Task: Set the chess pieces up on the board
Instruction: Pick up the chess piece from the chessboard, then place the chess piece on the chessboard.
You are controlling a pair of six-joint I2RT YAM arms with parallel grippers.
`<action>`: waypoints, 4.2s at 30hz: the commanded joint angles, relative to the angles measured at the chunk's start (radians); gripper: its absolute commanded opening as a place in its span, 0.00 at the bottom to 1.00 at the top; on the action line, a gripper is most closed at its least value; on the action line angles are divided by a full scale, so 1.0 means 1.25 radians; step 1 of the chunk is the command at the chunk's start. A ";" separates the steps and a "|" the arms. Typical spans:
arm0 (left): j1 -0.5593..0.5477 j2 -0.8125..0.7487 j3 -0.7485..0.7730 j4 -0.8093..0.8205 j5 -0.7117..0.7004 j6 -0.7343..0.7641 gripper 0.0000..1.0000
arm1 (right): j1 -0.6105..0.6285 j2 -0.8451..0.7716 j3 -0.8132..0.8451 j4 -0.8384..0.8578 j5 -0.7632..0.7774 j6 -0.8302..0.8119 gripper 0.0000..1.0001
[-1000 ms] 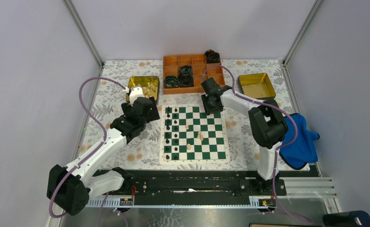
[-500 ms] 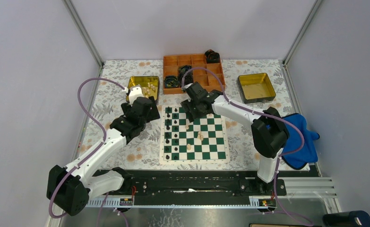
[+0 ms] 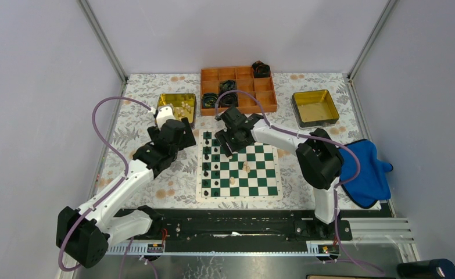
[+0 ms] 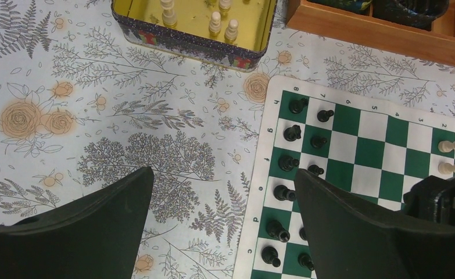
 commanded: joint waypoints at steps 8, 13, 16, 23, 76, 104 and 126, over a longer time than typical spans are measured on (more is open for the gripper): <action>0.011 -0.016 -0.008 0.022 -0.011 0.018 0.99 | 0.015 0.053 0.074 -0.001 -0.008 -0.016 0.65; 0.021 -0.016 -0.011 0.022 -0.008 0.026 0.99 | 0.017 0.083 0.103 -0.019 -0.003 -0.016 0.59; 0.027 -0.017 -0.015 0.023 -0.004 0.029 0.99 | 0.018 0.097 0.114 -0.031 0.003 -0.013 0.57; 0.038 -0.026 -0.026 0.025 0.005 0.033 0.99 | 0.022 0.098 0.109 -0.044 0.007 -0.003 0.53; 0.044 0.012 -0.015 0.044 0.031 0.030 0.99 | -0.200 -0.008 0.155 -0.059 0.212 0.006 0.00; 0.051 0.061 0.006 0.056 0.040 0.053 0.99 | -0.270 0.085 0.083 -0.004 0.221 0.012 0.01; 0.057 0.066 -0.002 0.063 0.046 0.056 0.99 | -0.274 0.109 0.067 0.009 0.179 0.026 0.17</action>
